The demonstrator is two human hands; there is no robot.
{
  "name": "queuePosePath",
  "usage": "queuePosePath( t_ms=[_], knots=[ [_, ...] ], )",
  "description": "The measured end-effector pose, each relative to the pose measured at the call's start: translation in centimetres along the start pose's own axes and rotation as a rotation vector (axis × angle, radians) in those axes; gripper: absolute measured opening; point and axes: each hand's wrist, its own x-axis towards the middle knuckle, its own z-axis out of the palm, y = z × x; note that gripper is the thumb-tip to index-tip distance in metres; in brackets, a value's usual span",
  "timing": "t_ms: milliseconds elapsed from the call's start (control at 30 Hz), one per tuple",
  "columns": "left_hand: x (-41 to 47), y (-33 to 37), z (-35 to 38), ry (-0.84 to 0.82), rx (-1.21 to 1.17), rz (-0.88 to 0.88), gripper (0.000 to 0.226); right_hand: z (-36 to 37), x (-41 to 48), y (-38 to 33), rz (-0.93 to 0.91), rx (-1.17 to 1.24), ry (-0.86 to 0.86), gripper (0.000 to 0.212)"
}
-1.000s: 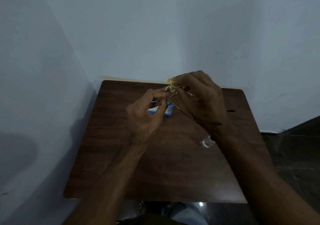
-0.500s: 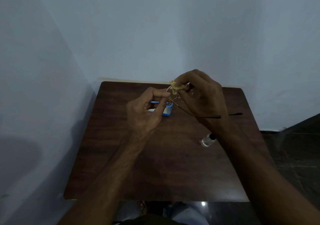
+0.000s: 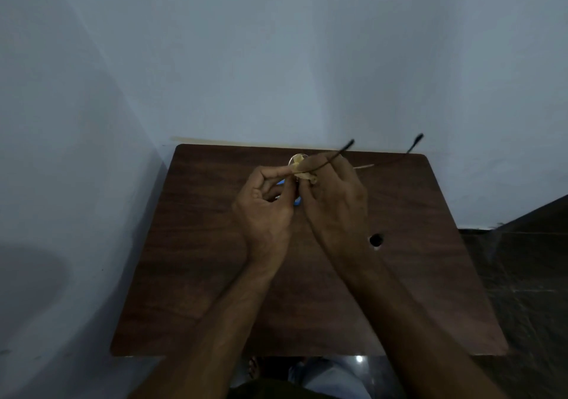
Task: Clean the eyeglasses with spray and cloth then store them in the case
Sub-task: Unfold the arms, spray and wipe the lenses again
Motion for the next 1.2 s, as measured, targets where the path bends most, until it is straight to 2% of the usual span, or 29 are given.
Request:
queuePosePath(
  t_ms=[100,200,300,433,633,733,833,900,1000,1100,1200],
  knots=[
    [0.1,-0.4,0.3,0.061,-0.077,-0.099,0.019,0.4,-0.9,0.0,0.062,-0.035,-0.033,0.012],
    [0.0,-0.7,0.7,0.044,-0.139,-0.191,0.014,0.7,-0.5,0.8,0.11,-0.084,-0.026,0.009],
    [0.0,-0.9,0.6,0.038,-0.148,-0.253,0.012,1.5,-0.8,0.5,0.084,-0.035,-0.043,0.015],
    [0.2,-1.7,-0.1,0.017,-0.135,-0.311,0.012,1.9,-2.2,1.4,0.015,-0.079,-0.181,0.028],
    [0.7,-1.9,-0.9,-0.086,-0.023,-0.379,0.014,1.1,-1.4,2.6,-0.093,-0.093,-0.189,0.019],
    [1.9,-1.6,-2.0,-0.216,0.09,-0.349,0.013,-0.1,-0.3,3.3,-0.117,0.013,-0.191,0.016],
    [2.9,-1.0,-2.8,-0.281,0.219,-0.237,0.014,-0.4,0.4,3.1,-0.042,0.123,-0.169,0.017],
    [3.2,-0.7,-2.9,-0.283,0.245,-0.204,0.014,0.0,0.5,3.0,0.008,0.164,-0.147,0.018],
    [3.1,-0.5,-2.9,-0.231,0.196,-0.244,0.013,0.9,0.1,2.8,0.02,0.207,-0.077,0.02],
    [2.7,-0.6,-2.8,-0.193,0.132,-0.327,0.012,1.6,-0.7,2.8,-0.049,0.157,-0.041,0.021],
    [2.4,-0.6,-2.8,-0.169,0.026,-0.455,0.016,1.7,-1.0,3.6,0.001,0.139,-0.061,0.024]
  ],
)
